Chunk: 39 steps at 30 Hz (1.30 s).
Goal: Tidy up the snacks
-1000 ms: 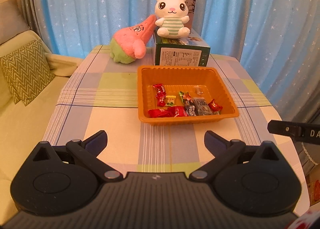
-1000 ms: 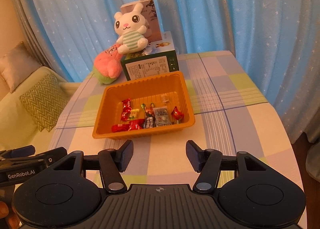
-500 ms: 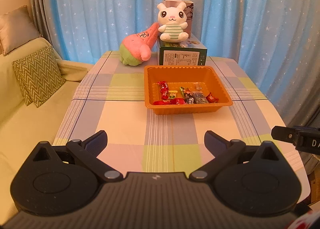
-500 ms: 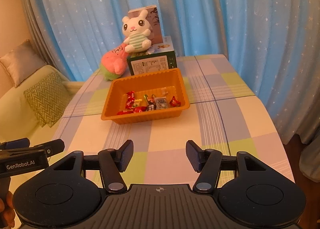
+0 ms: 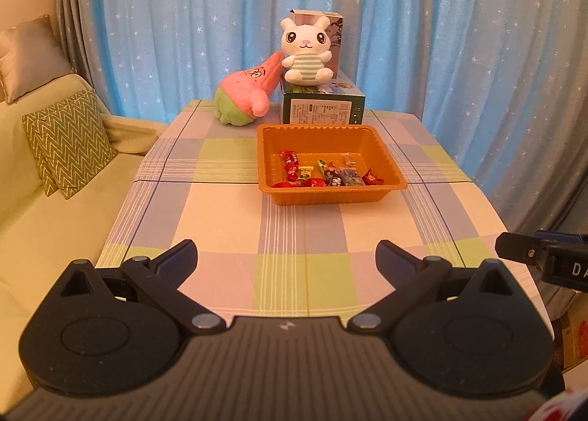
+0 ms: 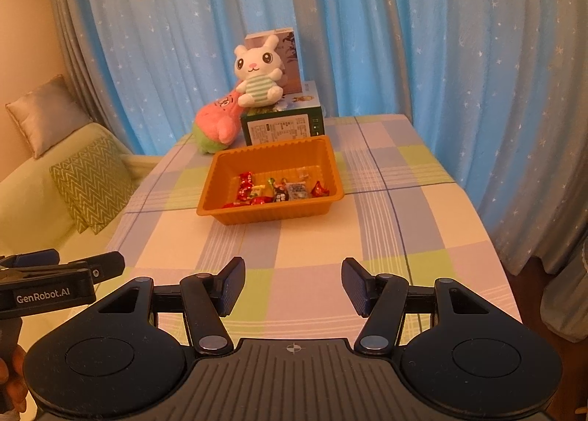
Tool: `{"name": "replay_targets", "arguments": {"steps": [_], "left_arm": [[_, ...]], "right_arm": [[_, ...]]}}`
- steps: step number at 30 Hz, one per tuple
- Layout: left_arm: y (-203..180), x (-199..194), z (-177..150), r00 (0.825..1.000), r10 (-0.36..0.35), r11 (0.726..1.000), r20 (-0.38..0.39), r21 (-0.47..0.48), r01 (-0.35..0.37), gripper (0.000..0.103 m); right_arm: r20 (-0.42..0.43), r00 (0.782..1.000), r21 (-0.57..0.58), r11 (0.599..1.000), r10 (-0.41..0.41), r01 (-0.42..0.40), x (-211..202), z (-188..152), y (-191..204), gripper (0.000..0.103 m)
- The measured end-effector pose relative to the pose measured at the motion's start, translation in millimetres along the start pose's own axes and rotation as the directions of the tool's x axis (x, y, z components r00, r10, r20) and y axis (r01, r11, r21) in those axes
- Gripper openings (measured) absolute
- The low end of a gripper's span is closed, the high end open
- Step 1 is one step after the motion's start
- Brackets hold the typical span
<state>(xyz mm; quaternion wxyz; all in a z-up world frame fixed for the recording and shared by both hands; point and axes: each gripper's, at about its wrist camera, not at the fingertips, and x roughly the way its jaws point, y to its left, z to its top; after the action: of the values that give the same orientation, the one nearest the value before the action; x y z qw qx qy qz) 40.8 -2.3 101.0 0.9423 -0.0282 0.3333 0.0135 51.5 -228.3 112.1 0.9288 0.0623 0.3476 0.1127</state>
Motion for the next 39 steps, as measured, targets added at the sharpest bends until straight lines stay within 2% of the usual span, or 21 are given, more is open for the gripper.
{"name": "replay_targets", "arguments": {"steps": [21,39], "left_arm": [[0,-15,-27,1.0,0.002,1.0,-0.012,0.0,-0.002,0.103],[-2,-18,-29,1.0,0.009,1.0,-0.012,0.004,-0.009,0.103]], "right_arm": [[-0.003,1.0,-0.026,1.0,0.006,-0.007,-15,-18,10,0.058],[0.003,1.0,-0.03,0.999,0.011,-0.011,-18,-19,12,0.058]]}}
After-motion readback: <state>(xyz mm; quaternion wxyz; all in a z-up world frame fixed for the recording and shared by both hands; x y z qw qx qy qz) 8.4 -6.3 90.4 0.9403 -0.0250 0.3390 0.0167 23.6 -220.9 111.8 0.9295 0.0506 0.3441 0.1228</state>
